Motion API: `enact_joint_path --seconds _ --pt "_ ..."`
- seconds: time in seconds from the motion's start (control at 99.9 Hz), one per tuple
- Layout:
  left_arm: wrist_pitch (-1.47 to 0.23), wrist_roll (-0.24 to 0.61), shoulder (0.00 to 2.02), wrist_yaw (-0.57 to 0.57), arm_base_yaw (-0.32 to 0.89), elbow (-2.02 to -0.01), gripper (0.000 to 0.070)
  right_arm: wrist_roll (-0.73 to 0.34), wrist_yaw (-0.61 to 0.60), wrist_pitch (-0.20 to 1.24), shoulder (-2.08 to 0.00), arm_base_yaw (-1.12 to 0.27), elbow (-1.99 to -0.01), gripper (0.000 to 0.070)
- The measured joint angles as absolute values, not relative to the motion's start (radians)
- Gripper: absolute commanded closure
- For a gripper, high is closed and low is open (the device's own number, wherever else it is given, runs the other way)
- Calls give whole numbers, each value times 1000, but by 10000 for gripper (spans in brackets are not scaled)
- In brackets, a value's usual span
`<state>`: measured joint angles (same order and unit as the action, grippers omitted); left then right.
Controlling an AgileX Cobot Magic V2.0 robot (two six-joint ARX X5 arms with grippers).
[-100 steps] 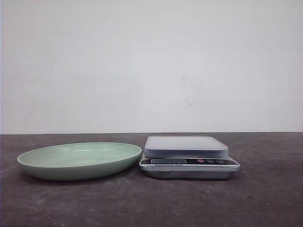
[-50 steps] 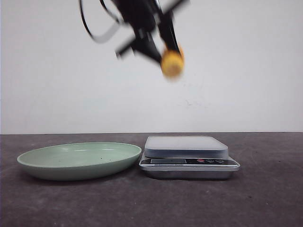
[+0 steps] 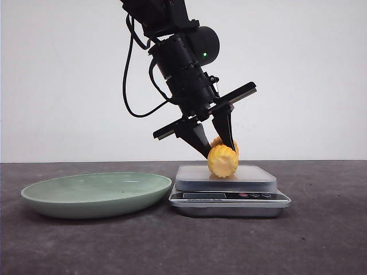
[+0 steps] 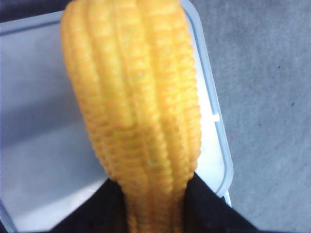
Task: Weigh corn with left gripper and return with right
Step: 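Lower the corn onto the scale pan and open the left gripper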
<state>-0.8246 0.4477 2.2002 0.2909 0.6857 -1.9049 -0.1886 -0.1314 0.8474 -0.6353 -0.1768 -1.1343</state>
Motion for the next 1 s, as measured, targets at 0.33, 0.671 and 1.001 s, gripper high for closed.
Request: enact_joint_path --seconds 0.33,0.671,1.001 --pt "-860 464 2205 310 685 -1930 54 -213 -131 841 -635 -177 -1134 0" --pt "-1148 401 2232 256 608 -2178 58 -217 -131 811 -635 -177 -1134 0" --pt "-1314 298 2106 146 604 -2602 99 -217 -105 811 -641 -177 -1134 0"
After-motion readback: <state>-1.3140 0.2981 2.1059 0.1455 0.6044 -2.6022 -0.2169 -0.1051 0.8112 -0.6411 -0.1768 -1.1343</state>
